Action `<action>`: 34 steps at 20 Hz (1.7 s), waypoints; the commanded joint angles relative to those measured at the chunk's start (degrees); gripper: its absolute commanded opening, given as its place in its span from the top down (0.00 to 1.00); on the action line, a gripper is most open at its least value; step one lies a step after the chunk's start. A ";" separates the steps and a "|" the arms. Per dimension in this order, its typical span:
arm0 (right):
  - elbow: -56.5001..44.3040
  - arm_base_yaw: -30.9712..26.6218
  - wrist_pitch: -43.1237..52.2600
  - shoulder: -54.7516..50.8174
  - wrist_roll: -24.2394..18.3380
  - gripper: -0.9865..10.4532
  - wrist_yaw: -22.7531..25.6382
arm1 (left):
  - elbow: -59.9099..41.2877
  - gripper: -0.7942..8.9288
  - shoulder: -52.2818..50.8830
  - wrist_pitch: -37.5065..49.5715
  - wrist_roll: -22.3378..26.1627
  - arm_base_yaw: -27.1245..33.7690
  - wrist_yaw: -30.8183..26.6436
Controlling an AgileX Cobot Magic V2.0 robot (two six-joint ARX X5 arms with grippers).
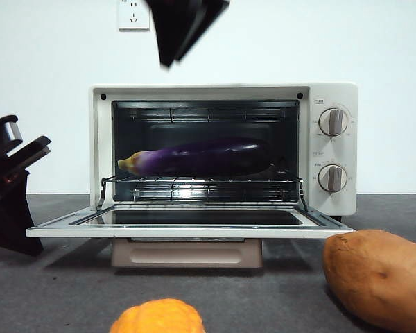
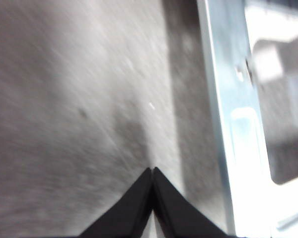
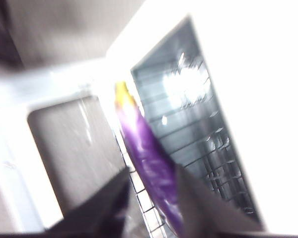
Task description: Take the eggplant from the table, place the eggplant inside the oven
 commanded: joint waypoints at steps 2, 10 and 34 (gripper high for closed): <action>0.85 1.73 -0.31 -4.85 1.88 0.89 -1.03 | 0.33 0.91 2.43 -0.17 3.04 0.39 6.05; 0.85 3.10 -3.34 -16.98 4.66 0.90 -1.03 | 0.33 0.91 5.35 -0.07 5.97 1.81 19.65; -1.29 3.26 -33.16 -35.04 21.42 0.90 -11.15 | 19.39 0.91 5.31 9.03 -7.15 8.44 47.10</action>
